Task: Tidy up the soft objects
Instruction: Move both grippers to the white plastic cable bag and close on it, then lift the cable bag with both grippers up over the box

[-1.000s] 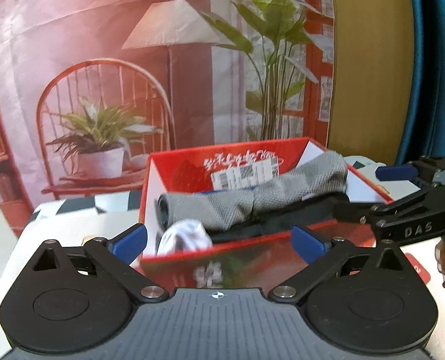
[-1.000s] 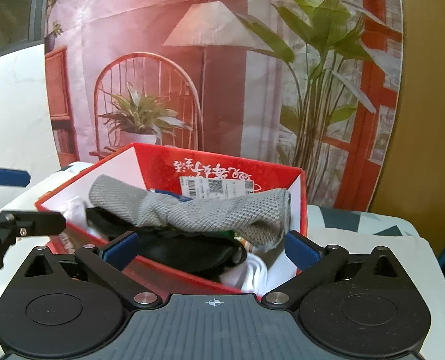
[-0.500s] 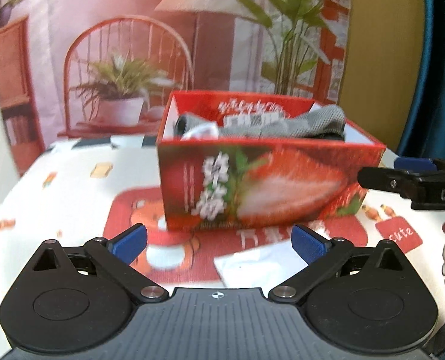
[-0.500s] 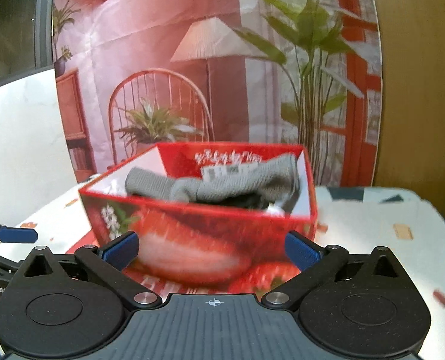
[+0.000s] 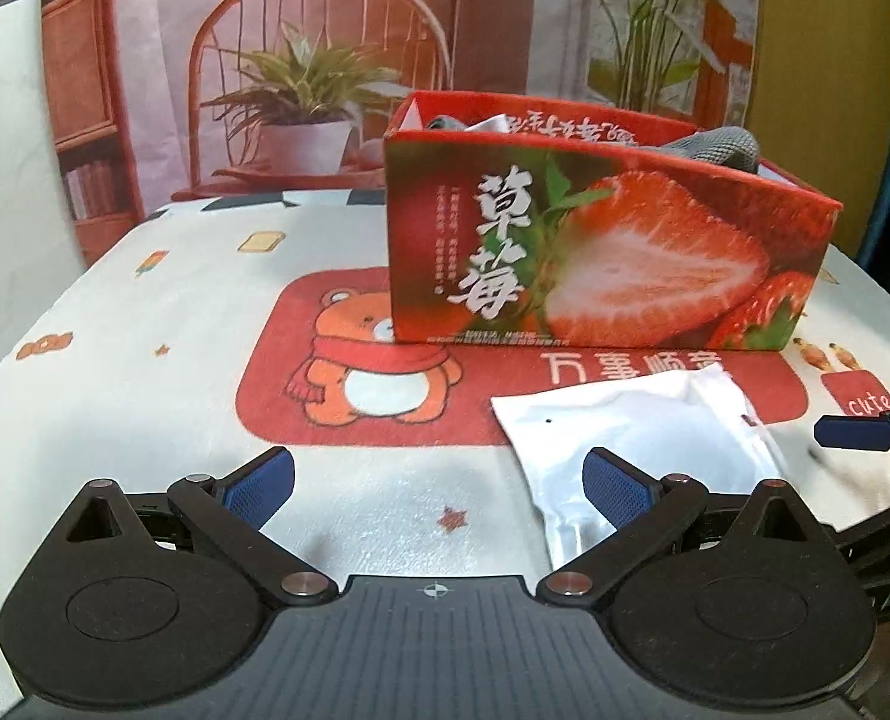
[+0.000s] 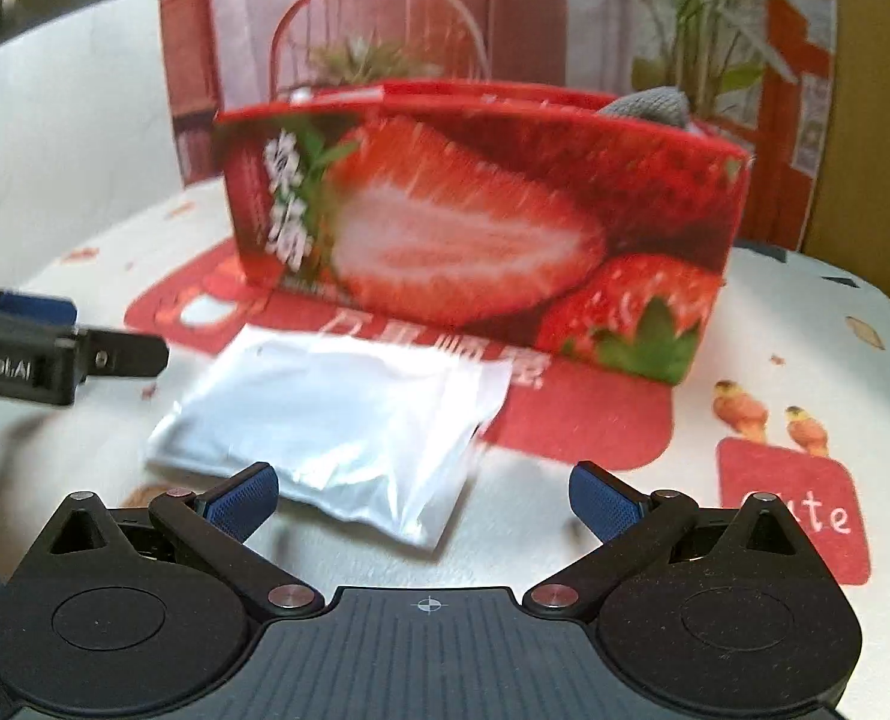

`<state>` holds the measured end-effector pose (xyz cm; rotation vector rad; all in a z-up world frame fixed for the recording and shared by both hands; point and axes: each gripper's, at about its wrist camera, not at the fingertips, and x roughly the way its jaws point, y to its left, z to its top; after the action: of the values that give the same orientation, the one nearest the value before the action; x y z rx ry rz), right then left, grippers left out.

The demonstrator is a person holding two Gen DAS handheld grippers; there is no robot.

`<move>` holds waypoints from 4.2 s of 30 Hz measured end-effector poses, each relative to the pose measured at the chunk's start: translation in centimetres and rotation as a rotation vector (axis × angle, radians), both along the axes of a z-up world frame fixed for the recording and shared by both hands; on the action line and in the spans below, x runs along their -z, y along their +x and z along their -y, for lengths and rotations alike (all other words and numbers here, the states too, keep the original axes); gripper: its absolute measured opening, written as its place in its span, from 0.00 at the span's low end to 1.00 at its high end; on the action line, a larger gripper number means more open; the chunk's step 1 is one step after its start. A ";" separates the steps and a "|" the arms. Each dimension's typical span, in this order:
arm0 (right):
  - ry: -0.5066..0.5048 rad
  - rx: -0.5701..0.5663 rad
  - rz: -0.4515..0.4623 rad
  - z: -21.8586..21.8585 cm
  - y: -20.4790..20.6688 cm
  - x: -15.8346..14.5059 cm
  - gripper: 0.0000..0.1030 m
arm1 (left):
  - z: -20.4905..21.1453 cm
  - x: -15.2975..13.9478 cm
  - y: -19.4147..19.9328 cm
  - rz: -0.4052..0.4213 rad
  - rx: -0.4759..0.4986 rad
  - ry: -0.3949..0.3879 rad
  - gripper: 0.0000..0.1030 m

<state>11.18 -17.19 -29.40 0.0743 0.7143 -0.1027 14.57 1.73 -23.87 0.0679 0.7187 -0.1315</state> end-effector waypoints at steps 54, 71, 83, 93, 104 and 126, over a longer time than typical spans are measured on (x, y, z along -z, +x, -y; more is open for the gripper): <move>0.097 0.032 0.190 4.6 5.5 -4.3 0.74 | 2.2 0.3 7.8 0.091 0.305 -0.124 0.68; 0.064 -0.058 0.148 4.5 6.6 -2.1 0.68 | 3.6 2.0 10.7 0.043 0.357 -0.180 0.52; 0.022 -0.028 0.154 4.4 6.4 -2.0 0.28 | 3.6 0.8 9.9 0.079 0.360 -0.215 0.50; 0.028 -0.024 0.217 4.4 4.9 -4.3 0.28 | 4.0 -1.6 8.5 0.128 0.373 -0.216 0.50; 0.029 -0.022 0.285 4.1 3.6 -7.7 0.28 | 4.3 -5.2 6.3 0.209 0.376 -0.209 0.50; 0.027 -0.039 0.369 5.5 5.2 -14.3 0.28 | 4.2 -10.6 7.1 0.317 0.364 -0.260 0.50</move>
<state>16.38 -22.74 -15.14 0.1022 0.3487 -0.0402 21.63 -2.43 -13.30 -0.0297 0.3622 -0.5484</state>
